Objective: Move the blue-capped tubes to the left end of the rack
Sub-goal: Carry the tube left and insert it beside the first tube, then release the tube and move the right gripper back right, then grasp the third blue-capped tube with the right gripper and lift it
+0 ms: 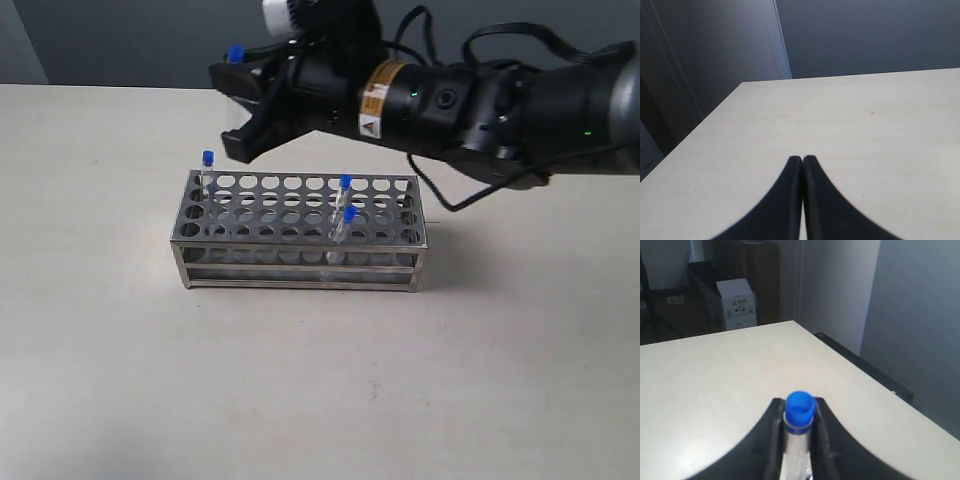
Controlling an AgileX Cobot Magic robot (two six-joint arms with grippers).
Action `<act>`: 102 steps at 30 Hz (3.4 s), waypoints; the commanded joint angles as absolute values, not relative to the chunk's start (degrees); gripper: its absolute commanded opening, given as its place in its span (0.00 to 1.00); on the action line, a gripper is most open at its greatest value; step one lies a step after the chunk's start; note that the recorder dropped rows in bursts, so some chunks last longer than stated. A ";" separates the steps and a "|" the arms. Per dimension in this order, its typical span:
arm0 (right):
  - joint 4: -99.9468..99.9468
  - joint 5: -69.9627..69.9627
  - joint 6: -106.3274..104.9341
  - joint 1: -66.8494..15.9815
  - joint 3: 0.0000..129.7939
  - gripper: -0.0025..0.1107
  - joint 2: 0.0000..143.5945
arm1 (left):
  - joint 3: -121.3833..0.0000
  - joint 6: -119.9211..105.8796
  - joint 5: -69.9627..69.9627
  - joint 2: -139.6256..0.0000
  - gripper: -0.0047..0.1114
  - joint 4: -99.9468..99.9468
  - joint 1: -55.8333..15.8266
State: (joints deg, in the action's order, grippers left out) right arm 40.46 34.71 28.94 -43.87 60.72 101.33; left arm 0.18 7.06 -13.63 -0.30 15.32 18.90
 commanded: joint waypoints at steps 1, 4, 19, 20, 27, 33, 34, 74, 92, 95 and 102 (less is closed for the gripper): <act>41.58 32.73 29.32 -45.83 65.24 0.02 106.62 | 0.00 7.28 -13.39 0.00 0.05 15.46 18.75; 42.70 32.71 30.71 -46.70 67.56 0.02 109.64 | 0.00 7.28 -13.39 0.00 0.05 15.46 18.75; 45.23 31.53 31.63 -47.43 73.79 0.02 118.55 | 0.00 7.28 -13.39 0.00 0.05 15.46 18.75; 45.23 30.97 31.63 -47.43 73.79 0.02 118.98 | 0.00 7.28 -13.39 0.00 0.05 15.46 18.75; 45.23 30.12 31.63 -47.43 73.79 0.02 121.63 | 0.00 7.28 -13.39 0.00 0.05 15.46 18.75; 44.56 29.99 31.63 -47.43 73.79 0.02 123.47 | 0.00 7.28 -13.39 0.00 0.05 15.46 18.75; 44.45 30.11 32.17 -47.43 73.79 0.02 123.62 | 0.00 7.28 -13.39 0.00 0.05 15.46 18.75; 47.56 28.86 34.63 -28.62 48.74 0.38 94.55 | 0.00 7.28 -13.39 0.00 0.05 15.46 18.75; 69.05 42.77 53.10 -26.82 39.39 0.38 94.56 | 0.00 7.28 -13.39 0.00 0.05 15.46 18.75; 67.41 41.42 50.11 -26.82 39.10 0.38 94.56 | 0.00 7.28 -13.39 0.00 0.05 15.46 18.75; 59.27 41.37 41.97 -26.82 39.10 0.38 94.77 | 0.00 7.28 -13.39 0.00 0.05 15.46 18.75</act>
State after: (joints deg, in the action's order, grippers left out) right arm 61.30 41.15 44.07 -27.02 39.40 94.71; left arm 0.18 7.06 -13.63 -0.30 15.32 18.90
